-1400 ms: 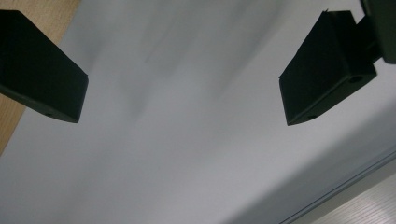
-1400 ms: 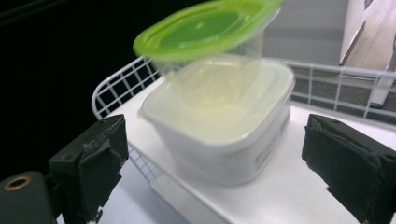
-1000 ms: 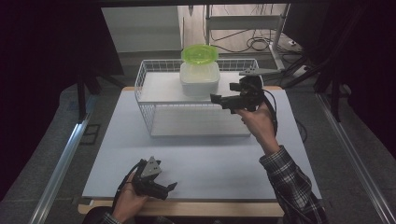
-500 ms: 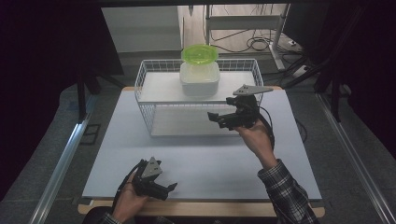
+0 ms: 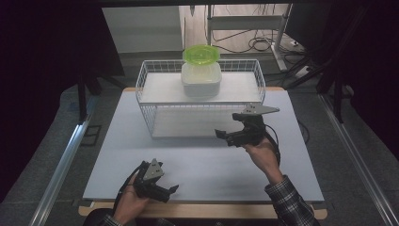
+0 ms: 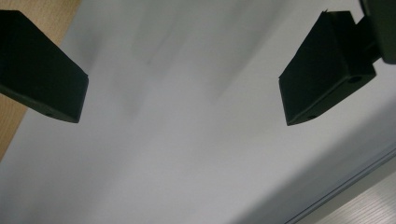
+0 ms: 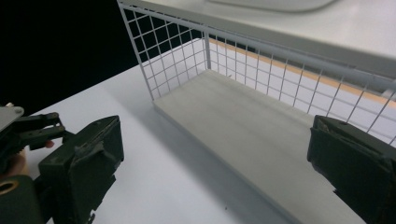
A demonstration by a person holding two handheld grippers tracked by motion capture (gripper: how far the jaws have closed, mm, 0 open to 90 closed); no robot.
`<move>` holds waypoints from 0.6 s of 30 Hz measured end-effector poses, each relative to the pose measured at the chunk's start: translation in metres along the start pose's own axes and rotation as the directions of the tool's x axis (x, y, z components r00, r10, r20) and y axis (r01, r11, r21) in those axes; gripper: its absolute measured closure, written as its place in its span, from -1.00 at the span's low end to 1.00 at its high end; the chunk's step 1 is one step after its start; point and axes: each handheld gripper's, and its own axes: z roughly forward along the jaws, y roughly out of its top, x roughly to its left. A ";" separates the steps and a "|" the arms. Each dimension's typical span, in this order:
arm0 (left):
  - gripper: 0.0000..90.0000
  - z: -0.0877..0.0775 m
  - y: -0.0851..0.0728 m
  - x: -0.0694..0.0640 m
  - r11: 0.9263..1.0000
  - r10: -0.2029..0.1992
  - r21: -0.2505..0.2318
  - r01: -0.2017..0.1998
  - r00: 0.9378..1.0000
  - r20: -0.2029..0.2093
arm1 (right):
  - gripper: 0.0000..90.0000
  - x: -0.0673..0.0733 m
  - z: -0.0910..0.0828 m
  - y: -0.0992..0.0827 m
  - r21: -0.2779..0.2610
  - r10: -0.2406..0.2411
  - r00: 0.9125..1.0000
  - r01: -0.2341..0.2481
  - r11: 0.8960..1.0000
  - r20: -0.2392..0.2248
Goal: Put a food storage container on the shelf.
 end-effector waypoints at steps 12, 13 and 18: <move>-0.98 -0.001 0.000 0.000 1.000 0.004 -0.003 -0.004 1.000 0.001 | -0.97 0.009 -0.009 -0.027 0.037 -0.009 1.000 0.008 0.999 0.006; -0.98 -0.001 0.000 0.000 1.000 0.004 -0.002 -0.004 1.000 0.001 | -0.97 0.010 -0.010 -0.029 0.040 -0.009 1.000 0.008 0.999 0.006; -0.98 0.000 0.000 -0.001 1.000 0.009 0.003 -0.009 1.000 0.000 | -0.97 0.013 -0.013 -0.039 0.061 -0.014 1.000 0.012 0.998 0.027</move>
